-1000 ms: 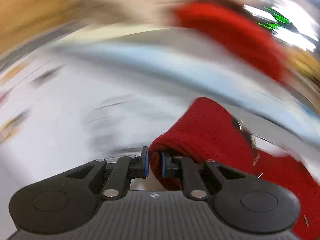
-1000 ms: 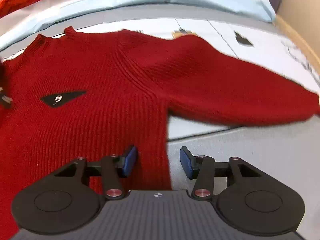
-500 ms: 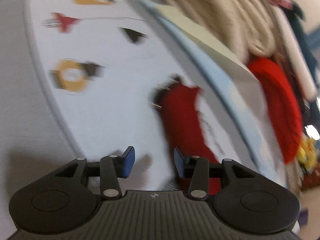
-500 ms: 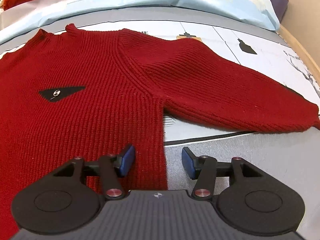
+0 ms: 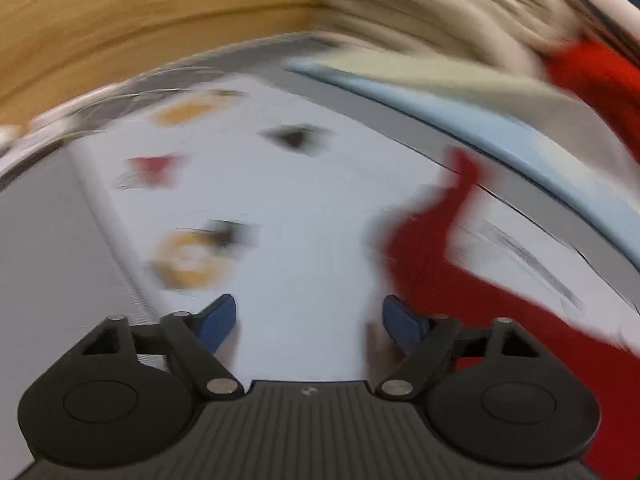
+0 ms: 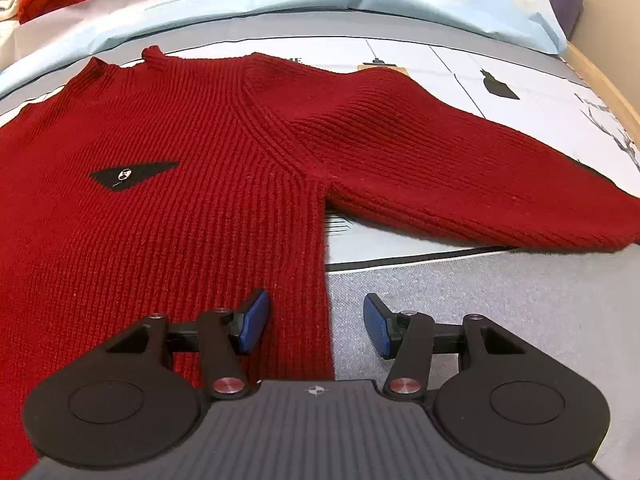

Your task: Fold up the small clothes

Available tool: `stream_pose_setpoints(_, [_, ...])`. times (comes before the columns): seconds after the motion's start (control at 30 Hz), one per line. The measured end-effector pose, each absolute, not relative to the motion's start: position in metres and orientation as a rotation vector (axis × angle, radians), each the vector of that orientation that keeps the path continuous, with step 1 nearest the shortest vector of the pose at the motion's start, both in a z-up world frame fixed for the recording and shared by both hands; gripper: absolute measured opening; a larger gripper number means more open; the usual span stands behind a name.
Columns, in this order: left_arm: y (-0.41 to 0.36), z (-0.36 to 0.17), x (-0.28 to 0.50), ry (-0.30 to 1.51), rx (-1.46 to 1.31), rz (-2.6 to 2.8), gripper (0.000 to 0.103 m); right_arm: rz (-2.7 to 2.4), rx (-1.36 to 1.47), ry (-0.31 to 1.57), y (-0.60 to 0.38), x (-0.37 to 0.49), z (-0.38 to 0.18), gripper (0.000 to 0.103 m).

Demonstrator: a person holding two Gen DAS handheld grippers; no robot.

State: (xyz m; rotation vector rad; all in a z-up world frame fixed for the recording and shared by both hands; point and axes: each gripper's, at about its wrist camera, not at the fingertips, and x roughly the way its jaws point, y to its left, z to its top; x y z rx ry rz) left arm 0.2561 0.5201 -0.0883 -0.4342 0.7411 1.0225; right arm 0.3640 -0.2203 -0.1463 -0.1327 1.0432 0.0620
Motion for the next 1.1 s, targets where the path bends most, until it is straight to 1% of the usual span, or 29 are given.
stream_pose_setpoints(0.03, [0.534, -0.087, 0.245, 0.729, -0.464, 1.093, 0.074, 0.066, -0.136, 1.045, -0.221, 0.365, -0.146, 0.054])
stream_pose_setpoints(0.13, [0.578, -0.091, 0.203, 0.668, -0.725, 1.084, 0.074, 0.081, -0.143, 1.048, -0.223, 0.368, -0.147, 0.056])
stream_pose_setpoints(0.2, [0.588, -0.090, 0.187, 0.646, -0.783, 1.084, 0.072, 0.087, -0.134, 1.050, -0.225, 0.368, -0.147, 0.057])
stream_pose_setpoints(0.3, [0.575, -0.075, 0.194, 0.650, -0.714, 0.957, 0.072, 0.094, -0.132, 1.047, -0.227, 0.366, -0.146, 0.057])
stream_pose_setpoints(0.37, [0.563, -0.069, 0.202, 0.625, -0.717, 0.829, 0.075, 0.090, -0.124, 1.045, -0.228, 0.363, -0.146, 0.057])
stream_pose_setpoints(0.4, [0.556, -0.070, 0.209, 0.626, -0.716, 0.774, 0.079, 0.087, -0.118, 1.045, -0.229, 0.361, -0.146, 0.057])
stream_pose_setpoints(0.5, [0.525, -0.076, 0.233, 0.678, -0.670, 0.632, 0.081, 0.080, -0.105, 1.051, -0.231, 0.353, -0.145, 0.057])
stream_pose_setpoints(0.67, [0.482, -0.086, 0.271, 0.716, -0.547, 0.604, 0.082, 0.066, -0.085, 1.066, -0.233, 0.334, -0.144, 0.057])
stream_pose_setpoints(0.73, [0.467, -0.087, 0.282, 0.706, -0.506, 0.605, 0.084, 0.068, -0.100, 1.060, -0.230, 0.327, -0.144, 0.057])
stream_pose_setpoints(0.87, [0.442, -0.100, 0.315, 0.812, -0.272, 0.696, 0.084, 0.075, -0.106, 1.050, -0.230, 0.322, -0.145, 0.057])
stream_pose_setpoints(0.93, [0.450, -0.102, 0.317, 0.808, -0.215, 0.793, 0.081, 0.084, -0.102, 1.052, -0.231, 0.323, -0.146, 0.057])
stream_pose_setpoints(0.97, [0.464, -0.099, 0.309, 0.785, -0.222, 0.872, 0.083, 0.089, -0.103, 1.053, -0.231, 0.323, -0.146, 0.057])
stream_pose_setpoints(1.0, [0.480, -0.095, 0.301, 0.760, -0.273, 0.916, 0.086, 0.095, -0.105, 1.055, -0.232, 0.324, -0.146, 0.058])
stream_pose_setpoints(1.07, [0.512, -0.089, 0.277, 0.701, -0.419, 0.932, 0.087, 0.105, -0.108, 1.059, -0.234, 0.326, -0.146, 0.058])
stream_pose_setpoints(1.1, [0.520, -0.087, 0.269, 0.686, -0.438, 0.945, 0.087, 0.110, -0.109, 1.060, -0.234, 0.327, -0.146, 0.060])
